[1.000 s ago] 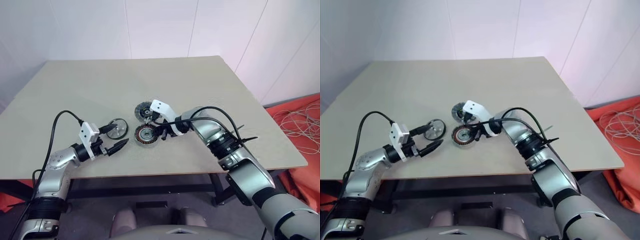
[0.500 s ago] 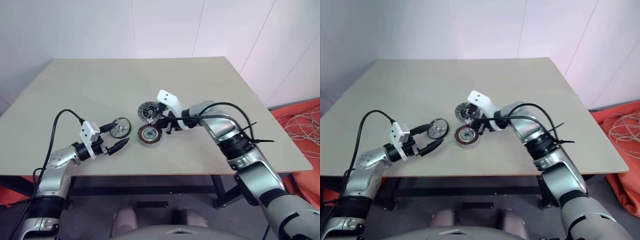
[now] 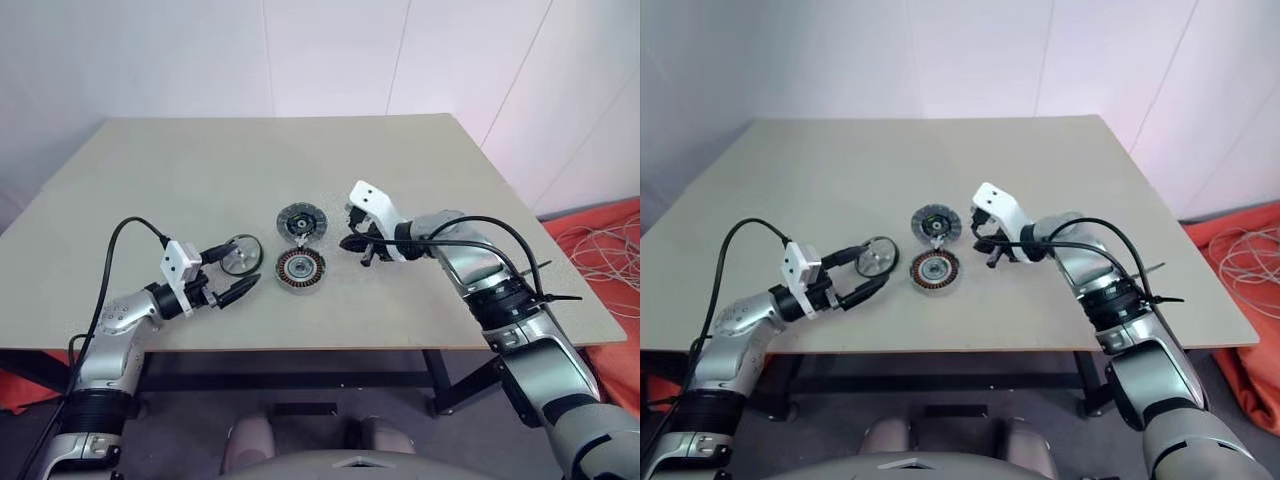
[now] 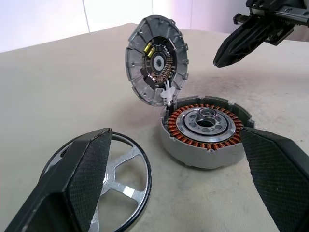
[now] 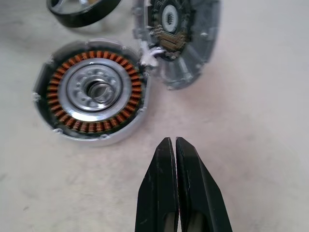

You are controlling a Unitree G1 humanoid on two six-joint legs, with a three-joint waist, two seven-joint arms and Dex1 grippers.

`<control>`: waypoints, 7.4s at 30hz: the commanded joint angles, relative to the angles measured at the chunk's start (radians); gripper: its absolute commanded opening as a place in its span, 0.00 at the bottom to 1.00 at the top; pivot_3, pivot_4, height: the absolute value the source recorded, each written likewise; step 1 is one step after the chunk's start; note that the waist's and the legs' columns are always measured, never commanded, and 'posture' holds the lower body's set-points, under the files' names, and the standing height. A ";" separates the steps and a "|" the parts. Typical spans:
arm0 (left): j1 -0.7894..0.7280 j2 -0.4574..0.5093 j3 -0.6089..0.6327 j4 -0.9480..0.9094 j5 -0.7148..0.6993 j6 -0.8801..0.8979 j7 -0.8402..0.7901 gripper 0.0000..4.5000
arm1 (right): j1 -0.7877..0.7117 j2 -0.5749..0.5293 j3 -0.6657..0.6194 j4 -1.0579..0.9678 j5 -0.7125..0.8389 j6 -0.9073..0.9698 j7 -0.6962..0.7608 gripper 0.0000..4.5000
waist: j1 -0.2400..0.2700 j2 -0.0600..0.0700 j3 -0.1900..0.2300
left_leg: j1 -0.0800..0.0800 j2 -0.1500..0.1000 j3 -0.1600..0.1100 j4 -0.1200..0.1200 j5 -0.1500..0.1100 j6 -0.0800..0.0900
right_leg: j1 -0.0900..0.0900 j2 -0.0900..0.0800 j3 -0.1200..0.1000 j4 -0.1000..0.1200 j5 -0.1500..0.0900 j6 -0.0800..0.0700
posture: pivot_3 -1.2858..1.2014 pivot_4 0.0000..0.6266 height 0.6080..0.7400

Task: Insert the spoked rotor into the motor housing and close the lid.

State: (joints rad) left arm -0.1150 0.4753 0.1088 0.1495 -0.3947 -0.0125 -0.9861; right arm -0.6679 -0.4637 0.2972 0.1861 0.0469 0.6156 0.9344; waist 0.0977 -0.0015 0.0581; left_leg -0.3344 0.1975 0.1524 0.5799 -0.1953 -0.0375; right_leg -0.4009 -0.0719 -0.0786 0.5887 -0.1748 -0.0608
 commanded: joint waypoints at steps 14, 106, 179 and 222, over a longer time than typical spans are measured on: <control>-0.017 0.015 0.095 0.059 -0.020 -0.040 0.040 1.00 | 0.118 0.019 -0.122 -0.086 0.106 -0.104 -0.025 0.15 | -0.003 0.000 0.000 | 0.001 0.000 0.000 0.000 0.000 0.000 | 0.000 0.000 -0.001 -0.001 0.000 0.000 | 0.52 0.00 1.00; -0.009 -0.016 0.059 0.001 -0.012 -0.028 0.059 1.00 | -0.122 0.185 0.230 0.103 -0.148 -0.073 0.049 0.01 | -0.007 0.000 0.000 | 0.001 0.001 -0.001 0.000 0.000 0.000 | 0.000 0.000 0.000 0.000 0.000 0.000 | 0.52 0.00 1.00; -0.029 -0.019 0.051 0.017 -0.009 -0.033 0.056 1.00 | -0.102 0.220 0.139 0.147 -0.089 -0.135 0.020 0.01 | -0.004 0.000 0.000 | 0.001 0.001 -0.001 0.000 0.000 0.000 | 0.000 0.000 0.000 0.000 0.000 0.000 | 0.52 0.00 1.00; -0.043 -0.024 0.050 0.036 -0.002 -0.042 0.056 1.00 | -0.117 0.203 0.118 0.126 -0.081 -0.078 0.055 0.01 | -0.003 0.000 0.000 | 0.001 0.001 -0.002 0.000 0.000 0.000 | 0.001 0.000 0.000 0.000 0.000 0.000 | 0.52 0.00 1.00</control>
State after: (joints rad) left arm -0.1436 0.4480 0.1505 0.1976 -0.3931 -0.0369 -0.9316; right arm -0.7491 -0.2640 0.4517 0.3189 -0.0495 0.5532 1.0015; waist 0.0943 -0.0012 0.0581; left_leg -0.3334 0.1982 0.1508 0.5800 -0.1952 -0.0375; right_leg -0.4001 -0.0719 -0.0787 0.5889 -0.1748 -0.0609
